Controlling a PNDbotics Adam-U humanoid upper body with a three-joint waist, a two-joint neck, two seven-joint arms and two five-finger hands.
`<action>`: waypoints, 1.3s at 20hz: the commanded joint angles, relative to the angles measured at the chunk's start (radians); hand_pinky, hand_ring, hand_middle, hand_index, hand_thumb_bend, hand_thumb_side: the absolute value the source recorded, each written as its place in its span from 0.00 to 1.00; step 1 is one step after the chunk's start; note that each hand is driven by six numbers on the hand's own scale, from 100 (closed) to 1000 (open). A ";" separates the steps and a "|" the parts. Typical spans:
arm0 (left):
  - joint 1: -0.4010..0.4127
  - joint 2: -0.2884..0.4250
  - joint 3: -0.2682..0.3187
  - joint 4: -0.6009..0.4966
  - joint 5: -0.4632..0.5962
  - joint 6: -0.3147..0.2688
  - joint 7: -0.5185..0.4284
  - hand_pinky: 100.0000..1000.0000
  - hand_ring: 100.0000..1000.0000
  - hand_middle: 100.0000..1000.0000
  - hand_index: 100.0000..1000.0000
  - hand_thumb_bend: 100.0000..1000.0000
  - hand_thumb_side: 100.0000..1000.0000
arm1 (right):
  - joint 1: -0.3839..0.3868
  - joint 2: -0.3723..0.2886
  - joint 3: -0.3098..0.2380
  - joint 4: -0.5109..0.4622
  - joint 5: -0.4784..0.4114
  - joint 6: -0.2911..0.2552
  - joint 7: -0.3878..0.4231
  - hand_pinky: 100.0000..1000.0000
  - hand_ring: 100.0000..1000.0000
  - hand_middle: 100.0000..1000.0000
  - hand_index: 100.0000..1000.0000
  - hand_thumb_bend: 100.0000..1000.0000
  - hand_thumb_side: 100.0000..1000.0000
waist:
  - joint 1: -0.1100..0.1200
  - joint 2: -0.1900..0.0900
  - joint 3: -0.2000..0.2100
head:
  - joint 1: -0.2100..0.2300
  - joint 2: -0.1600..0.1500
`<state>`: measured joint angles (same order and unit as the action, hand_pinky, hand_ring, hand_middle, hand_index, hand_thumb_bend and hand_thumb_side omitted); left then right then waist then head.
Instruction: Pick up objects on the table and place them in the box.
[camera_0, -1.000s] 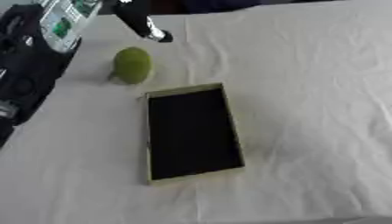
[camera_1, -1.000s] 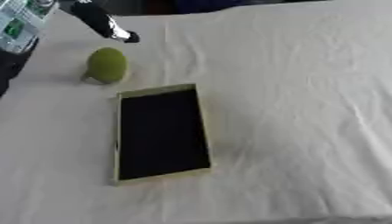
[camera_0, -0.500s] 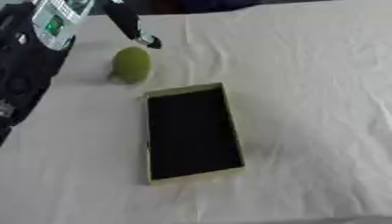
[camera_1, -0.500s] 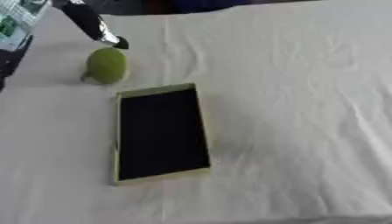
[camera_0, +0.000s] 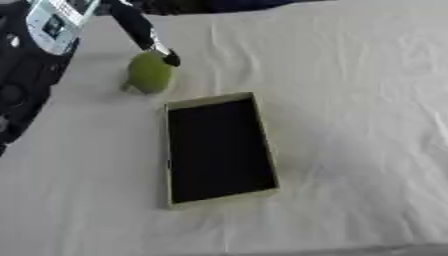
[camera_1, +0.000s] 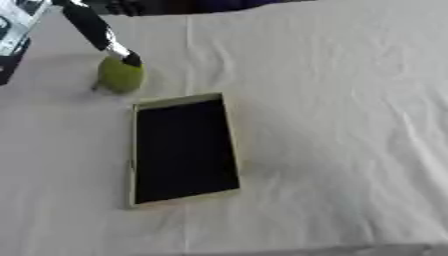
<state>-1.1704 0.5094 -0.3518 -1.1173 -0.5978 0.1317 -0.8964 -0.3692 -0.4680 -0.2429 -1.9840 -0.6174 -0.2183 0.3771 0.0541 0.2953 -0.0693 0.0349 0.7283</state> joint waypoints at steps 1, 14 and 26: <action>-0.015 0.025 0.003 0.012 -0.028 -0.002 -0.010 0.95 0.94 0.87 0.92 0.69 0.27 | -0.007 -0.020 -0.005 -0.016 0.005 0.005 -0.002 0.84 0.66 0.58 0.79 0.00 0.54 | -0.002 -0.022 -0.002 | 0.002 0.001; 0.003 0.017 0.029 0.066 -0.128 -0.002 -0.010 0.94 0.94 0.86 0.92 0.75 0.21 | -0.005 -0.012 -0.010 -0.016 0.007 0.010 -0.001 0.84 0.66 0.58 0.79 0.00 0.55 | -0.001 -0.015 -0.007 | 0.001 -0.002; 0.031 0.001 0.054 0.171 -0.200 -0.005 0.031 0.92 0.90 0.84 0.91 0.80 0.18 | -0.006 -0.004 -0.014 -0.016 0.010 0.013 0.000 0.84 0.66 0.58 0.79 0.00 0.57 | -0.003 -0.005 -0.013 | -0.001 -0.006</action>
<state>-1.1252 0.4958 -0.3106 -0.9481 -0.7861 0.1288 -0.8761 -0.3685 -0.4576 -0.2469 -1.9840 -0.6126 -0.2081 0.3785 0.0568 0.3081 -0.0812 0.0344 0.7282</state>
